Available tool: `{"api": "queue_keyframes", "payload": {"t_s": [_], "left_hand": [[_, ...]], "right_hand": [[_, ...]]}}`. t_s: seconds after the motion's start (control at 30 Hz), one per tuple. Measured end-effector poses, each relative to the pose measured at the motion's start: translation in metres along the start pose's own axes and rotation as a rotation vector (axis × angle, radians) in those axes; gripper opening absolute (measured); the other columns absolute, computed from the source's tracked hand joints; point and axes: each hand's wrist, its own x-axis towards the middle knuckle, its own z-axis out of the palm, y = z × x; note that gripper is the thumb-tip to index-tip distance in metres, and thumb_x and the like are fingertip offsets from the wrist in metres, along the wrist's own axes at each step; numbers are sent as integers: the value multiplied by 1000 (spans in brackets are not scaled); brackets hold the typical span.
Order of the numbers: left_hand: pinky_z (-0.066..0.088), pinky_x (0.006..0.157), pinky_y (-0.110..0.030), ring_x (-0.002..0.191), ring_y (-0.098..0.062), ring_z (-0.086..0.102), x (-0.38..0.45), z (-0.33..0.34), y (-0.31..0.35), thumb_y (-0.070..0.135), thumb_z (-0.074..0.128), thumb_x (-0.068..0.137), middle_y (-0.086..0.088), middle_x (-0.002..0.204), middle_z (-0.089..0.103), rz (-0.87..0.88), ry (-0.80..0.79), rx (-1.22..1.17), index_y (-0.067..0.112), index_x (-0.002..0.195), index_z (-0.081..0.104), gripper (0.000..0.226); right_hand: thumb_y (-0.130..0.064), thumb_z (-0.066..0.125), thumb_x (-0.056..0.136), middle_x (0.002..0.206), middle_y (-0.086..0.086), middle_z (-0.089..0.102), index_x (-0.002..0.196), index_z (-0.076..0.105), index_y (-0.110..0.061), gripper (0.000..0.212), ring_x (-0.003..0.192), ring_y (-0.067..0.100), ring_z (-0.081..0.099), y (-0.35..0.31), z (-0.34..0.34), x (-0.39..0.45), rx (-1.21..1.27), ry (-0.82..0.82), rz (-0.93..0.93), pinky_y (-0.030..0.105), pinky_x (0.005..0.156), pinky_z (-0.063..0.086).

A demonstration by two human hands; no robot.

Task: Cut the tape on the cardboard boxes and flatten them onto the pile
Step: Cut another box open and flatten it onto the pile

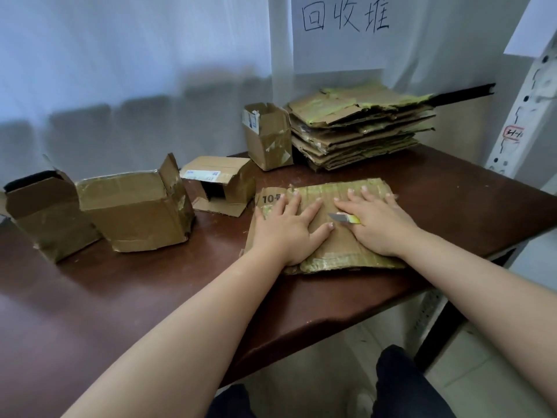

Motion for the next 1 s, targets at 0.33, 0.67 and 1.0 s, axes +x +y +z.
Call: {"api": "queue_keyframes", "payload": {"t_s": [0.33, 0.67, 1.0], "left_hand": [[5, 116, -56, 147, -20, 15, -10, -13, -14, 49, 47, 94, 1, 154, 31, 74, 254, -318, 29, 142, 43, 52], [47, 83, -40, 112, -34, 52, -24, -36, -46, 72, 54, 79, -15, 124, 51, -385, 115, -182, 8, 121, 51, 77], [48, 81, -35, 105, -27, 52, -29, -32, -46, 67, 70, 70, -11, 112, 57, -355, 58, -382, 10, 101, 55, 67]], "right_hand": [[-17, 44, 97, 144, 7, 45, 137, 48, -16, 41, 138, 26, 33, -1, -8, -13, 167, 330, 14, 40, 113, 24], [-28, 44, 95, 121, 10, 53, 124, 49, -14, 33, 109, 31, 52, 0, -39, -33, 16, 252, 510, 35, 70, 36], [-24, 45, 96, 128, 14, 46, 133, 34, -10, 40, 107, 35, 56, 1, -22, -50, 111, 191, 508, 38, 68, 40]]}}
